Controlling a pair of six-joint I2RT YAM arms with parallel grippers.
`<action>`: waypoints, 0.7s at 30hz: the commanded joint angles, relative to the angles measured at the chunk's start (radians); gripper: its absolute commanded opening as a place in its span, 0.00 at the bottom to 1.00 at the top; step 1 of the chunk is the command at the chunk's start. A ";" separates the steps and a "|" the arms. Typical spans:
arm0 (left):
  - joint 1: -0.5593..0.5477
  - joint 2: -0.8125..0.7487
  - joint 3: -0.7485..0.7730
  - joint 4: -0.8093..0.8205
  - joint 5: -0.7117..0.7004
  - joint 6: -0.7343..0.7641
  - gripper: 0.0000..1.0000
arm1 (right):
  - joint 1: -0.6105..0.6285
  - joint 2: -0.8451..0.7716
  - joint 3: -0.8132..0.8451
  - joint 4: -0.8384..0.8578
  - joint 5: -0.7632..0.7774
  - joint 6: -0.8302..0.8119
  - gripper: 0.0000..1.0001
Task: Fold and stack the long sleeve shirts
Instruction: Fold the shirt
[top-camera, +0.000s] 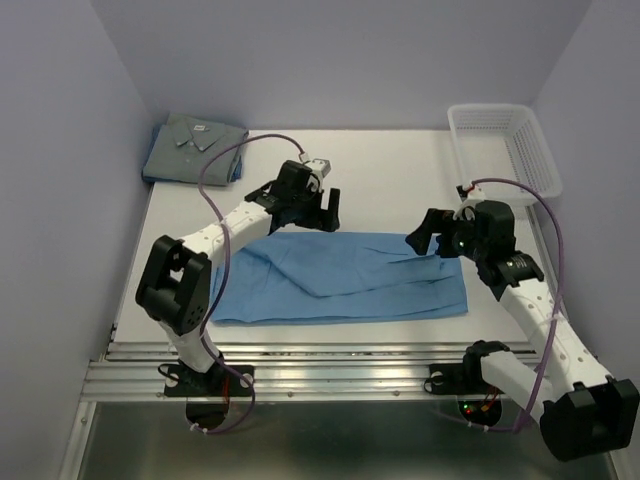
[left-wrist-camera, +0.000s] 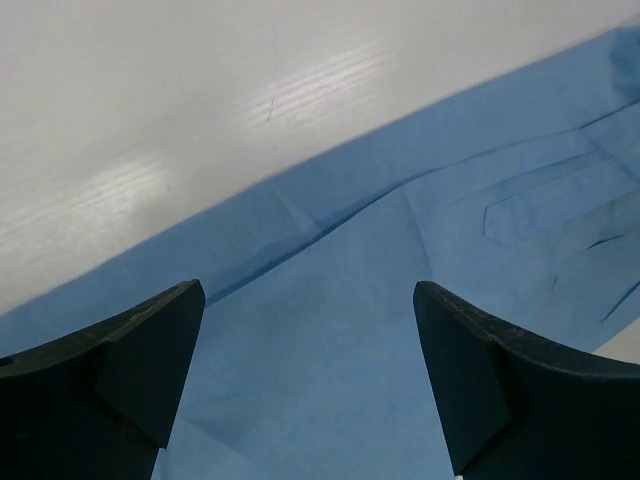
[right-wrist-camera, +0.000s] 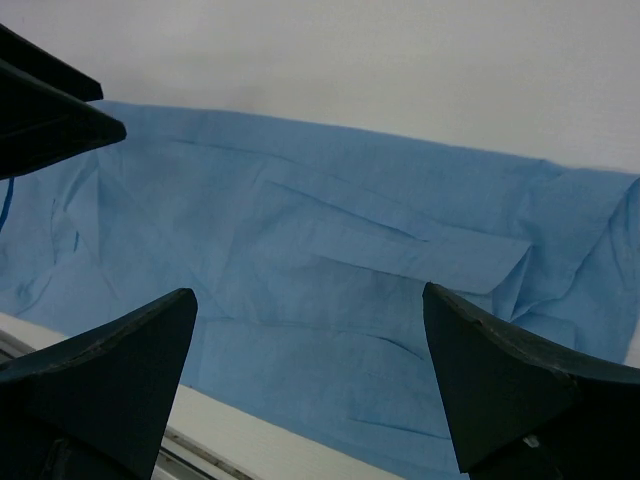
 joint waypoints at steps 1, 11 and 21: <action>-0.022 0.027 -0.047 -0.005 -0.001 -0.095 0.99 | 0.003 0.061 -0.013 0.099 -0.118 0.018 1.00; 0.064 -0.071 -0.251 0.077 0.010 -0.188 0.99 | 0.069 0.306 -0.085 0.251 -0.153 0.047 1.00; 0.156 -0.199 -0.389 -0.010 -0.114 -0.266 0.99 | 0.087 0.517 -0.048 0.297 -0.100 0.041 1.00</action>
